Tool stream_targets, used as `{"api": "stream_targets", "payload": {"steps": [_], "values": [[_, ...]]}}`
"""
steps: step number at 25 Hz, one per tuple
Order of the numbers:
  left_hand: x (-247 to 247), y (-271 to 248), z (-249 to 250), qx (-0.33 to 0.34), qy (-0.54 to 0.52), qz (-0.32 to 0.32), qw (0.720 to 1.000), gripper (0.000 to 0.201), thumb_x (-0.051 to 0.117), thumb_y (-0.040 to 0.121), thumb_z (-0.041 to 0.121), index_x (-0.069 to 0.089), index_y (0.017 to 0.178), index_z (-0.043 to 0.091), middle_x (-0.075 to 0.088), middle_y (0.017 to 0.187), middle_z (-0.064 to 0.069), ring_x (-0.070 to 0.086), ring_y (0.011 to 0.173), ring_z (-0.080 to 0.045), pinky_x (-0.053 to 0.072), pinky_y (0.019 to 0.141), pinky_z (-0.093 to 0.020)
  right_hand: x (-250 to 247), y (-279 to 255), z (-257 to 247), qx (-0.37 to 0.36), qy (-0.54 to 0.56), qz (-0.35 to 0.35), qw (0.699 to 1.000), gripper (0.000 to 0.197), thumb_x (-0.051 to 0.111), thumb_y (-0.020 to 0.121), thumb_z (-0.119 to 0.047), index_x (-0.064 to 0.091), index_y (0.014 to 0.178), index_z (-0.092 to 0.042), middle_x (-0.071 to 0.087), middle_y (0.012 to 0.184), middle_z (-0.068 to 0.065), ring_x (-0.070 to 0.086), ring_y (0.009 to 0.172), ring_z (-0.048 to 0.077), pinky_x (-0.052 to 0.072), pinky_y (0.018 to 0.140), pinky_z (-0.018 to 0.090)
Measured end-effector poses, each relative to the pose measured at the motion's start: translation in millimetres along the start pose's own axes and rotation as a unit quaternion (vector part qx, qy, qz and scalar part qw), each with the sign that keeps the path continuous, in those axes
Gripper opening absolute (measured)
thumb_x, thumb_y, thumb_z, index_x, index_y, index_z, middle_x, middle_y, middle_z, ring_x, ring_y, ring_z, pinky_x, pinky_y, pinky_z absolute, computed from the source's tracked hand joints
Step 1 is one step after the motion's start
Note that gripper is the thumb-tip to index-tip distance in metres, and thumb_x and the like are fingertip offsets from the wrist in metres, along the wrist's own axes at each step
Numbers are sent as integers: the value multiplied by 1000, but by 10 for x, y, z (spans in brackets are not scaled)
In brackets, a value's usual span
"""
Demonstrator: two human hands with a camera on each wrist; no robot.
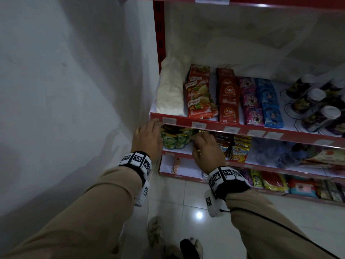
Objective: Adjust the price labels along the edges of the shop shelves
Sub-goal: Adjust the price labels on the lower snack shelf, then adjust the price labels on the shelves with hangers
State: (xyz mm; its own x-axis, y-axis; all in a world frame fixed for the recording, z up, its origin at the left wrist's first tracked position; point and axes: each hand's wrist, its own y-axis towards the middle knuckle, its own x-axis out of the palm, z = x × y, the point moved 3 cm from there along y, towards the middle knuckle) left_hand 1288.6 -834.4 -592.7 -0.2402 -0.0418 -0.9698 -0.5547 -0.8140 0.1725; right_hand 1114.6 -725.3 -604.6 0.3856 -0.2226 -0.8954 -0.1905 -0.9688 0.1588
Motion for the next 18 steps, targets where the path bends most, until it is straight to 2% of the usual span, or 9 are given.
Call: {"api": "stream_targets", "payload": {"steps": [5, 10, 14, 18], "values": [[403, -289, 146, -53, 6, -67, 996, 44, 58, 81, 27, 53, 123, 19, 55, 118, -3, 50, 108, -26, 32, 87, -36, 294, -333, 271, 4, 23, -95, 995, 39, 59, 84, -10, 57, 123, -9, 53, 123, 14, 45, 116, 33, 45, 92, 41], [930, -454, 126, -70, 4, -124, 990, 43, 53, 87, 34, 49, 128, 22, 51, 126, -2, 47, 115, -24, 33, 91, -35, 793, -464, 427, 28, 36, -121, 992, 38, 55, 89, -16, 52, 126, -5, 50, 129, 13, 44, 120, 30, 40, 94, 35], [1560, -489, -24, -90, -2, -153, 984, 51, 48, 92, 38, 39, 139, 19, 44, 138, -5, 44, 122, -26, 34, 100, -37, 1367, -394, 575, 27, 51, -98, 994, 37, 56, 88, -17, 54, 124, -10, 53, 124, 12, 47, 116, 29, 39, 91, 33], [2377, -451, -253, -90, -33, -148, 984, 54, 50, 91, 38, 39, 141, 20, 42, 141, -4, 44, 125, -26, 37, 101, -35, 2087, -276, 816, 21, 53, -46, 997, 31, 60, 82, -8, 59, 113, -5, 57, 111, 16, 52, 103, 35, 44, 82, 39]]}}
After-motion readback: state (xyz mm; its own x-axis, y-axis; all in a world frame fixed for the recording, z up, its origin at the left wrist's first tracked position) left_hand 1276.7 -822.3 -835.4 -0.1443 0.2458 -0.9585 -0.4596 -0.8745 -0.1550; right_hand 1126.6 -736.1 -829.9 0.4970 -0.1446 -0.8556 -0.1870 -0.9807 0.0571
